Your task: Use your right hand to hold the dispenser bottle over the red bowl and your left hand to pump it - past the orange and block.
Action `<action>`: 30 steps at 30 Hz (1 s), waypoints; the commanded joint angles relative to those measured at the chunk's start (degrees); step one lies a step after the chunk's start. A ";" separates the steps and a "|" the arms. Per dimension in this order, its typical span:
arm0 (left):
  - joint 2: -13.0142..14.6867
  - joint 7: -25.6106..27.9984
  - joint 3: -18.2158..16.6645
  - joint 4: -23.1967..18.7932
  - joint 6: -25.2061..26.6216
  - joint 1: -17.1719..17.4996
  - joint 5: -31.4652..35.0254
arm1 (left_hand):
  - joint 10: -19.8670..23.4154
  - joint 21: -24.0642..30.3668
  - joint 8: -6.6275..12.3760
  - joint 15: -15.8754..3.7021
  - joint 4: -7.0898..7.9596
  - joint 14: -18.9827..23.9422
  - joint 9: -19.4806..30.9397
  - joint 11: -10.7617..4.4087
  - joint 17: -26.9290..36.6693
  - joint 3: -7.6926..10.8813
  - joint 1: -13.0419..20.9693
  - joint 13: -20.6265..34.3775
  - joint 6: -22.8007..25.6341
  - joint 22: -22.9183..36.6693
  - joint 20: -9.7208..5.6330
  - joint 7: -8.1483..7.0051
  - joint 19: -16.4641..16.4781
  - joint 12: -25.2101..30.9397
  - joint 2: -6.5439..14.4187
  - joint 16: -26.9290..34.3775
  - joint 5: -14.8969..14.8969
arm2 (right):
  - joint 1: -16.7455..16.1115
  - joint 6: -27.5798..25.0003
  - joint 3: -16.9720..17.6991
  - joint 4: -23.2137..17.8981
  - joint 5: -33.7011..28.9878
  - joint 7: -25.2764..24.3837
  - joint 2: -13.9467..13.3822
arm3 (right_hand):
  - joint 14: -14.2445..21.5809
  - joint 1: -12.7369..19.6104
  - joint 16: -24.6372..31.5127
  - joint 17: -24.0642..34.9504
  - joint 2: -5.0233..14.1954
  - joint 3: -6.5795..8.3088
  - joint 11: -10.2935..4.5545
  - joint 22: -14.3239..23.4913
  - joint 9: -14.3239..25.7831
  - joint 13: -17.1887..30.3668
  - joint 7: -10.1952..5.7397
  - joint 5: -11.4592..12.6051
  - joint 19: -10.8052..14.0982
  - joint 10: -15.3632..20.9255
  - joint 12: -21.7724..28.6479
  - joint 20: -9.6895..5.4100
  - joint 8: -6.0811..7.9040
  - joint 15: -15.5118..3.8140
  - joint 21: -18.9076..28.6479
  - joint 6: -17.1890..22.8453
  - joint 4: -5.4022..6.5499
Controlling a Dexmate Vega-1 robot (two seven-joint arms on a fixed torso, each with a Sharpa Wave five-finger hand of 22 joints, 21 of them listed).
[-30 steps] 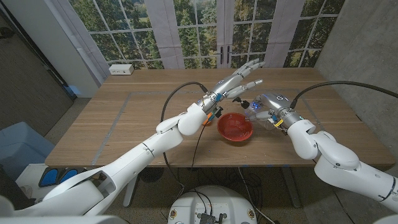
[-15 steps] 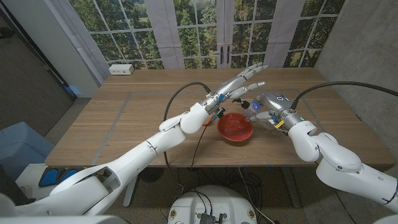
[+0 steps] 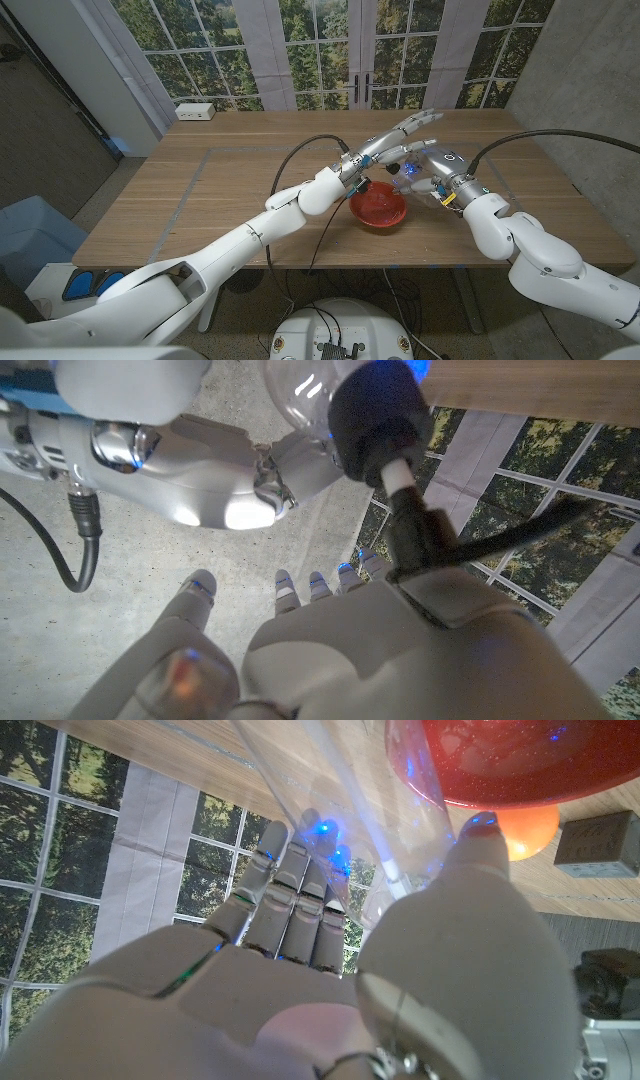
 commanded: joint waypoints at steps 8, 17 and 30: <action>-3.58 1.71 1.76 6.69 -4.59 -1.74 -0.14 | -0.42 -0.03 0.27 -1.48 -0.17 -2.95 0.06 0.17 -0.02 -0.24 0.06 0.01 -0.19 0.27 0.25 -0.16 -2.84 0.47 0.77 0.05 0.39 | -1.01 2.80 2.71 -1.03 4.18 0.73 -0.35 | -0.12 16.06 0.14 0.16 15.51 -0.22 -8.24 0.12 0.12 0.27 -12.23 0.38 -0.17 8.51 0.05 -8.26 0.35 -6.60 0.58 12.86 0.55; -5.09 0.97 3.08 9.20 -6.19 -2.84 -0.25 | -0.38 -0.03 0.29 -1.52 -0.19 -2.91 0.06 0.21 -0.02 -0.24 0.09 0.01 -0.14 0.27 0.19 -0.17 -2.78 0.50 0.85 0.06 0.40 | 0.06 2.30 1.63 -0.84 2.49 1.16 -0.17 | -0.10 16.38 0.19 0.21 15.50 -0.30 -8.23 0.13 -0.08 0.47 -11.99 0.40 -0.19 8.85 0.25 -8.26 0.31 -6.70 0.64 13.05 0.52; -5.60 -1.42 4.22 10.51 -6.14 -2.91 -1.28 | -0.47 -0.06 0.26 -1.51 -0.22 -2.94 0.06 0.20 -0.02 -0.26 0.12 0.01 -0.20 0.27 0.16 -0.18 -2.80 0.47 0.92 0.05 0.41 | -0.77 3.88 3.08 -0.72 4.37 -0.04 -0.19 | 0.06 16.74 0.32 0.34 15.56 -0.42 -8.22 0.15 -0.05 0.55 -11.87 0.39 -0.20 8.89 0.19 -8.21 0.35 -6.68 0.78 13.12 0.56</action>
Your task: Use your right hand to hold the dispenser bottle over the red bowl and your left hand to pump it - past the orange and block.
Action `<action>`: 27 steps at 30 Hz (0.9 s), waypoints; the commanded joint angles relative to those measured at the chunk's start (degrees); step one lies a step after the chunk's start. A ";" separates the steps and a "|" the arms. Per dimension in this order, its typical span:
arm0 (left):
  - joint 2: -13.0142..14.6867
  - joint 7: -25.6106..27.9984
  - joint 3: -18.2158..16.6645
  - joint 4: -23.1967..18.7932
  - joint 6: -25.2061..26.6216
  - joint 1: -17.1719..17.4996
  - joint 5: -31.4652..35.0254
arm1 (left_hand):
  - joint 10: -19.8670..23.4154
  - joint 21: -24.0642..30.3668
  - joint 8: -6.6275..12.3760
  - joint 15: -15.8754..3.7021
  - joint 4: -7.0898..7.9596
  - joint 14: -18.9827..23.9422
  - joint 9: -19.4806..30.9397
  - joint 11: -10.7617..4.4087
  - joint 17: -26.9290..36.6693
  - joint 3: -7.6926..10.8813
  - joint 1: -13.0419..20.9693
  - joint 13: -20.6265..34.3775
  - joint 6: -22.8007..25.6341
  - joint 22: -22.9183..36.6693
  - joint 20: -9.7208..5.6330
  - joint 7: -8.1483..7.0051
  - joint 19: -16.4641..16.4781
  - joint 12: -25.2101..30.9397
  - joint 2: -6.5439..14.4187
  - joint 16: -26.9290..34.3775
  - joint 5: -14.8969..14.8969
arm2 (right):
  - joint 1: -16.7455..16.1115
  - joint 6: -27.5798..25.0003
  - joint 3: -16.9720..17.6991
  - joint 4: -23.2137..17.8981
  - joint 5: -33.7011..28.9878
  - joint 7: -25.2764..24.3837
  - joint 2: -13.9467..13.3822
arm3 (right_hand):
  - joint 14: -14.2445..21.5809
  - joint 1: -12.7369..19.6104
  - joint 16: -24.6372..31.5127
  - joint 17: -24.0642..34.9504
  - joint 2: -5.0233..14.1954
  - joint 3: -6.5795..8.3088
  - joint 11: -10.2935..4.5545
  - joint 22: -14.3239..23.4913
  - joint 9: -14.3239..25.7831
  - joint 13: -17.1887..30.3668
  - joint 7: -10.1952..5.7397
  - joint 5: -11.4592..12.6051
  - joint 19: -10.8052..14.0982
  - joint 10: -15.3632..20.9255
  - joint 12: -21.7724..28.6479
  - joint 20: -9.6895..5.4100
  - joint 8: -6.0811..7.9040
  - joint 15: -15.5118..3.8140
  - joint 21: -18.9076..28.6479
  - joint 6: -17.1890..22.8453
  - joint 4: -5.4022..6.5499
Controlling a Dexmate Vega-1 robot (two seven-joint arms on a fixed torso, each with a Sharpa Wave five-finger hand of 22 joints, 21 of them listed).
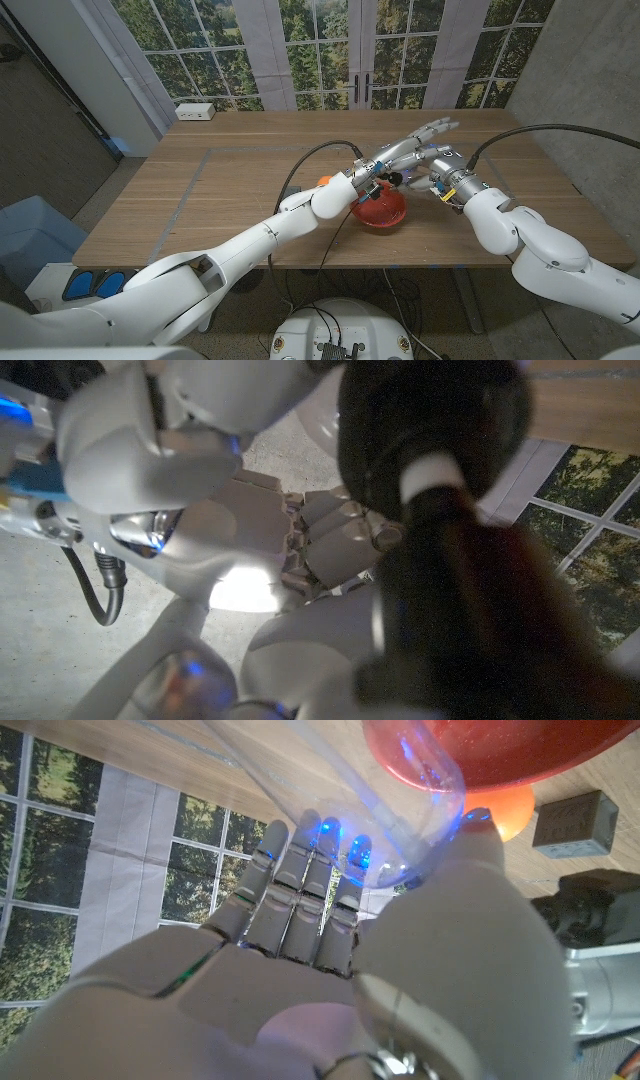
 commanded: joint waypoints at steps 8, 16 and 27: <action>0.77 1.18 -0.23 -2.20 0.99 0.94 2.35 | -0.49 -0.09 0.25 -1.55 -0.09 -2.96 0.05 0.20 0.01 -0.12 -0.12 0.01 -0.24 0.27 0.20 -0.18 -2.83 0.47 0.70 0.04 0.41 | 0.16 -0.20 -0.09 0.62 -0.12 -0.52 0.33 | 0.03 15.67 0.44 0.11 15.19 -0.29 -7.19 0.14 0.25 0.13 -4.69 0.09 -0.20 8.00 0.08 -8.22 0.31 -6.63 0.52 5.03 0.02; 2.03 4.88 -1.76 -5.16 1.52 1.96 5.00 | -0.46 -0.08 0.27 -1.57 -0.11 -2.88 0.05 0.19 0.01 -0.13 -0.11 0.01 -0.18 0.27 0.21 -0.17 -2.78 0.49 0.72 0.07 0.41 | 0.10 -0.60 -0.11 0.59 -0.13 -0.31 0.27 | 0.00 15.68 0.42 0.12 15.19 -0.41 -7.18 0.13 0.16 0.12 -4.65 0.00 -0.15 7.92 -0.02 -8.24 0.26 -6.61 0.62 5.02 0.16; 3.58 10.54 -2.95 -8.59 2.42 2.94 10.38 | -0.30 -0.05 0.41 -1.46 -0.14 -2.71 0.06 0.18 0.00 -0.11 -0.06 0.01 0.18 0.27 0.28 -0.06 -2.66 0.55 0.84 0.12 0.41 | 0.78 -0.97 -0.87 0.75 -0.93 0.33 0.21 | 0.10 15.94 0.50 0.19 15.18 -0.45 -7.19 0.12 0.26 0.27 -4.53 -0.07 -0.15 8.00 0.03 -8.22 0.30 -6.67 0.71 4.96 0.16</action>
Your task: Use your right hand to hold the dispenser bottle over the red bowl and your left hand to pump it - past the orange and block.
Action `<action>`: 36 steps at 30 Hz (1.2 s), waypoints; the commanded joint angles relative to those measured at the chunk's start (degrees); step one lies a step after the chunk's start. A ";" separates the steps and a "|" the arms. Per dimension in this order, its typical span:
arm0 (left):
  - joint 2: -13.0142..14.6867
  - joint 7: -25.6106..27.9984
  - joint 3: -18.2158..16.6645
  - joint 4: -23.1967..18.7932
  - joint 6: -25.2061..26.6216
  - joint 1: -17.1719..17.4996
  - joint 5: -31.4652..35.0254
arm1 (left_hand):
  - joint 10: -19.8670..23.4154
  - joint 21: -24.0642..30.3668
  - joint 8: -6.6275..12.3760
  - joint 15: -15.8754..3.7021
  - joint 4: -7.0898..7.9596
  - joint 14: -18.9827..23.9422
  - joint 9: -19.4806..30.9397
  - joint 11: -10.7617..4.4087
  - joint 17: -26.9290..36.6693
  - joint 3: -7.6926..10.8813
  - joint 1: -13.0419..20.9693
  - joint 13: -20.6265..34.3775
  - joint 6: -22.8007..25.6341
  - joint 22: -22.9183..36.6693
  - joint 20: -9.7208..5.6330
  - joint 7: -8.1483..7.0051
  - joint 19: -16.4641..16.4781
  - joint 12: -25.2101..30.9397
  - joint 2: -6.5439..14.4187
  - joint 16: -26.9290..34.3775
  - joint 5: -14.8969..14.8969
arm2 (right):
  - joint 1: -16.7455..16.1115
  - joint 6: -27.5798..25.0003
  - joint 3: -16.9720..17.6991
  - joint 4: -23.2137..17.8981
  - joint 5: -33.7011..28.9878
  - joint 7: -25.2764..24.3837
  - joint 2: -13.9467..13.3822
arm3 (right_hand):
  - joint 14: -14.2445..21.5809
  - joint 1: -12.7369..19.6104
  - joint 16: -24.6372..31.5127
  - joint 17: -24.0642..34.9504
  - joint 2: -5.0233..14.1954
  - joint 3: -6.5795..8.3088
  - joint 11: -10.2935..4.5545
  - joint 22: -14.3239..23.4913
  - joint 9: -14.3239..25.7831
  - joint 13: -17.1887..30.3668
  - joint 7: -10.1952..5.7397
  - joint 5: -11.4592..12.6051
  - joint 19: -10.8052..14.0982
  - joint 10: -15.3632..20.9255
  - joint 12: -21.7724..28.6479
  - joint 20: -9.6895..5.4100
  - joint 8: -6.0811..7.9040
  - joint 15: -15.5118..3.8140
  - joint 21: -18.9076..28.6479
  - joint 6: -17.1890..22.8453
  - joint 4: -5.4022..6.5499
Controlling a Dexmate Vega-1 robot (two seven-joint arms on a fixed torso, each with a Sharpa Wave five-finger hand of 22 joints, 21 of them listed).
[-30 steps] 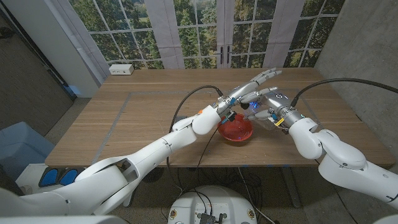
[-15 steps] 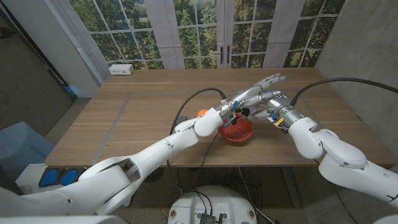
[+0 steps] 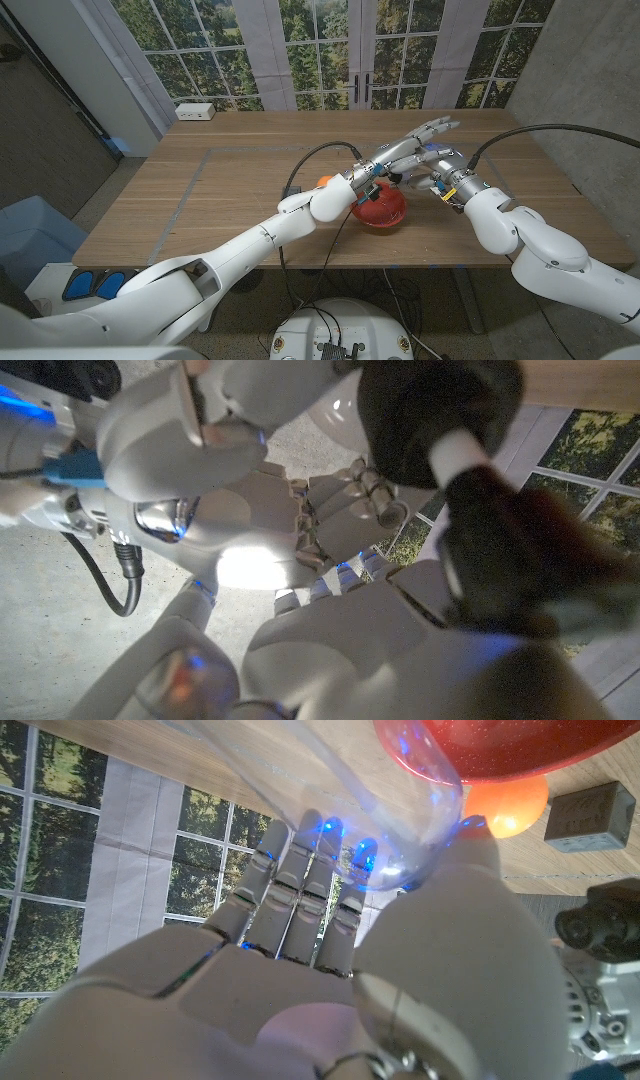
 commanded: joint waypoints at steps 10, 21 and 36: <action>2.33 9.99 -2.37 -4.70 0.04 1.75 6.68 | 0.27 0.14 0.55 -1.53 -0.35 -2.03 0.07 0.10 -0.05 -0.05 0.05 -0.01 0.89 0.26 0.37 0.00 -1.93 0.72 1.01 0.26 0.14 | 1.66 -2.05 -1.73 0.03 -1.30 2.43 0.29 | 0.08 16.00 0.06 0.21 15.21 -0.20 -6.67 0.12 0.21 0.12 -3.58 -0.04 -0.13 7.52 0.01 -8.21 0.08 -6.66 0.34 3.98 0.02; 3.76 12.57 -4.77 -7.23 0.04 3.68 6.31 | 0.47 0.19 0.60 -1.58 -0.45 -1.86 0.07 -0.05 -0.07 0.03 0.16 -0.01 1.21 0.24 0.39 -0.06 -1.66 0.75 1.18 0.25 0.15 | 2.50 -2.70 -2.25 0.31 -1.33 2.77 0.78 | 0.04 16.08 0.05 0.24 15.18 -0.30 -6.67 0.10 0.26 0.14 -3.60 -0.15 -0.18 7.49 -0.03 -8.21 0.12 -6.66 0.40 3.99 0.15; 5.72 10.89 -8.32 -9.67 -1.09 6.30 1.27 | 0.60 0.19 0.55 -1.57 -0.64 -1.59 0.06 -0.23 -0.10 0.09 0.28 -0.02 1.38 0.23 0.46 -0.15 -1.41 0.73 1.24 0.24 0.13 | 3.15 -3.27 -2.55 1.09 -1.19 1.76 1.89 | 0.14 16.23 0.14 0.35 15.19 -0.39 -6.68 0.10 0.31 0.21 -3.59 -0.28 -0.18 7.41 -0.06 -8.20 0.12 -6.66 0.53 3.89 0.34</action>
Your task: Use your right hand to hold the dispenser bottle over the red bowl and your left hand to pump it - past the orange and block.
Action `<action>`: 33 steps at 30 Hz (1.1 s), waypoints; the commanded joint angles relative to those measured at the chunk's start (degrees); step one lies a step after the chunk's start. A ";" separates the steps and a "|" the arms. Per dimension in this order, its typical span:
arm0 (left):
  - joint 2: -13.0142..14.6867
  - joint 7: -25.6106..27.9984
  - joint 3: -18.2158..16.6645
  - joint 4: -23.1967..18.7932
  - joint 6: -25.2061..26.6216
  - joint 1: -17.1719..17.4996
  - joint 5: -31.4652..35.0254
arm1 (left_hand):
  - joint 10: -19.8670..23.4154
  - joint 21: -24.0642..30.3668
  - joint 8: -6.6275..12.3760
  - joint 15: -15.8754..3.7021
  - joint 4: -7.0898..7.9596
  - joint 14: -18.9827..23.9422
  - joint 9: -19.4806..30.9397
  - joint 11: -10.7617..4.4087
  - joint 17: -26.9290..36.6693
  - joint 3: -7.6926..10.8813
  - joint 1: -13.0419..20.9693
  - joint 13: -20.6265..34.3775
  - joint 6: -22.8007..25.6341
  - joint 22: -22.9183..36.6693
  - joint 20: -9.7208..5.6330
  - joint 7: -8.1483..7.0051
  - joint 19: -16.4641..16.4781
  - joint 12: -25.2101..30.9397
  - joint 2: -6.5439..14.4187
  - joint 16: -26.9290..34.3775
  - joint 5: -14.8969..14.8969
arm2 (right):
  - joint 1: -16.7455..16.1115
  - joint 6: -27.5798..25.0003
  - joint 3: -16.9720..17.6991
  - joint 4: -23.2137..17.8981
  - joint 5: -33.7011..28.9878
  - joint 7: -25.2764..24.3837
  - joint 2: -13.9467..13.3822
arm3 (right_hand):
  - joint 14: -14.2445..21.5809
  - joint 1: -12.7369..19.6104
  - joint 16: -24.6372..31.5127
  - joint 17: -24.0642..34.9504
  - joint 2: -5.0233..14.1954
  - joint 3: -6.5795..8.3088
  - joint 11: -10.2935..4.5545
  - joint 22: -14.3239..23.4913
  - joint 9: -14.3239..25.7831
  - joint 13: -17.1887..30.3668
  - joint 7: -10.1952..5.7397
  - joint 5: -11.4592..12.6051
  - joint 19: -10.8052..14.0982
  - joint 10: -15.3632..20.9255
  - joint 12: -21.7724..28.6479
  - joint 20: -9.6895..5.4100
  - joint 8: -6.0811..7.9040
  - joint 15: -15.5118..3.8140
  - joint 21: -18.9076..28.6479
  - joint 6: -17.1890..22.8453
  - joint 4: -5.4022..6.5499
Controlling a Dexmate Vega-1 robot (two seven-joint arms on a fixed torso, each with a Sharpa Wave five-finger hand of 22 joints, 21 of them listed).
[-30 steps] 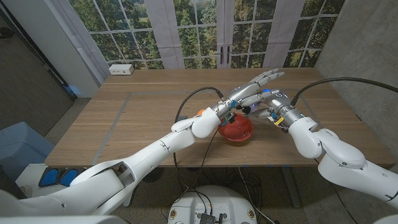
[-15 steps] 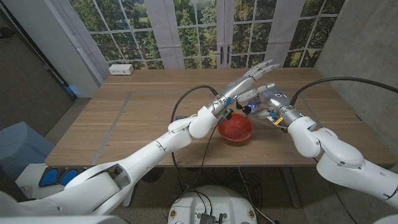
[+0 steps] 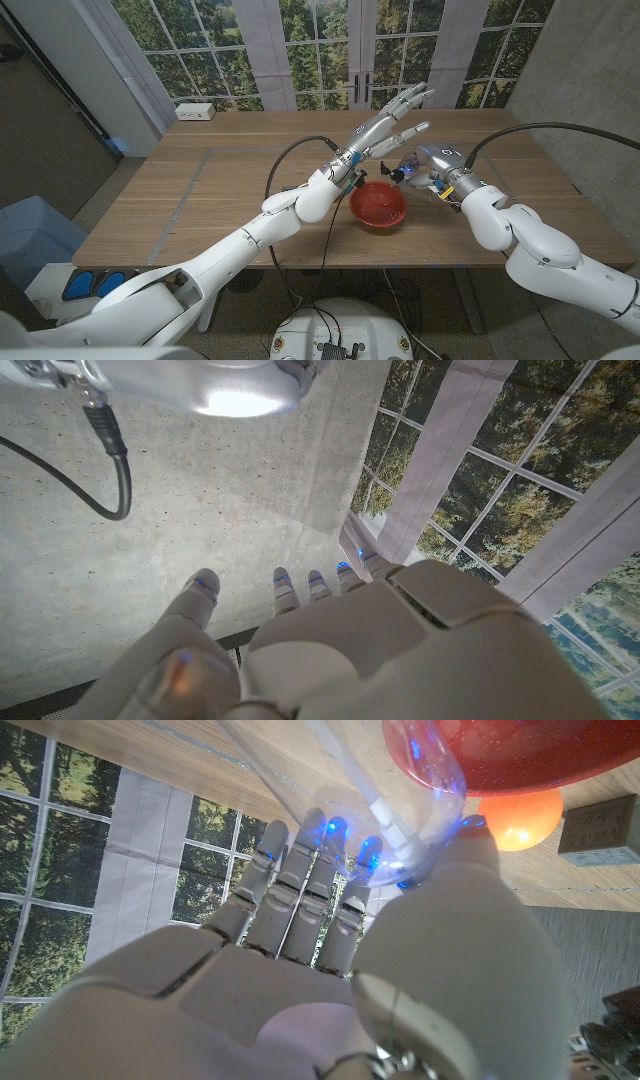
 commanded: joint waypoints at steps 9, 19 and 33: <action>2.98 -4.48 -6.47 -2.90 -0.29 4.92 -12.55 | 0.20 0.20 0.28 -1.65 -0.62 -1.51 0.06 -0.21 0.18 0.24 0.17 -0.02 0.39 0.23 0.52 -0.17 -1.21 0.29 0.60 0.20 0.10 | -1.52 -0.78 3.15 0.71 4.14 -4.27 2.42 | 0.06 14.15 0.02 0.10 14.70 -0.20 -5.66 0.09 0.31 0.21 -2.01 -0.10 -0.22 6.20 0.42 -8.23 0.35 -6.59 0.56 2.36 0.29; 3.99 -7.87 -11.15 -3.64 -1.03 8.56 -24.05 | 0.29 0.26 0.27 -1.61 -0.77 -1.30 0.06 -0.28 0.17 0.20 0.17 -0.02 0.55 0.22 0.58 -0.15 -0.85 0.28 0.48 0.22 0.07 | -3.50 -1.05 6.74 1.47 8.08 -9.51 5.01 | 0.49 14.59 0.36 0.37 14.78 -0.06 -5.66 0.11 0.34 0.10 -1.91 -0.20 -0.03 6.32 0.39 -8.15 0.34 -6.69 0.74 2.24 0.12; 4.26 -13.86 -17.63 -3.37 -4.58 12.14 -40.72 | 1.34 0.79 0.37 -2.12 -1.04 -0.09 0.06 -0.51 0.22 -0.24 -0.14 -0.04 1.31 0.25 1.17 -0.06 1.22 0.53 -0.29 0.47 -0.05 | -7.70 2.83 13.10 3.97 15.73 -17.41 9.24 | 0.76 14.79 0.56 0.64 14.63 -0.02 -5.62 0.11 0.29 0.21 -1.71 -0.52 0.19 6.64 0.55 -8.10 0.38 -6.69 0.98 2.27 0.01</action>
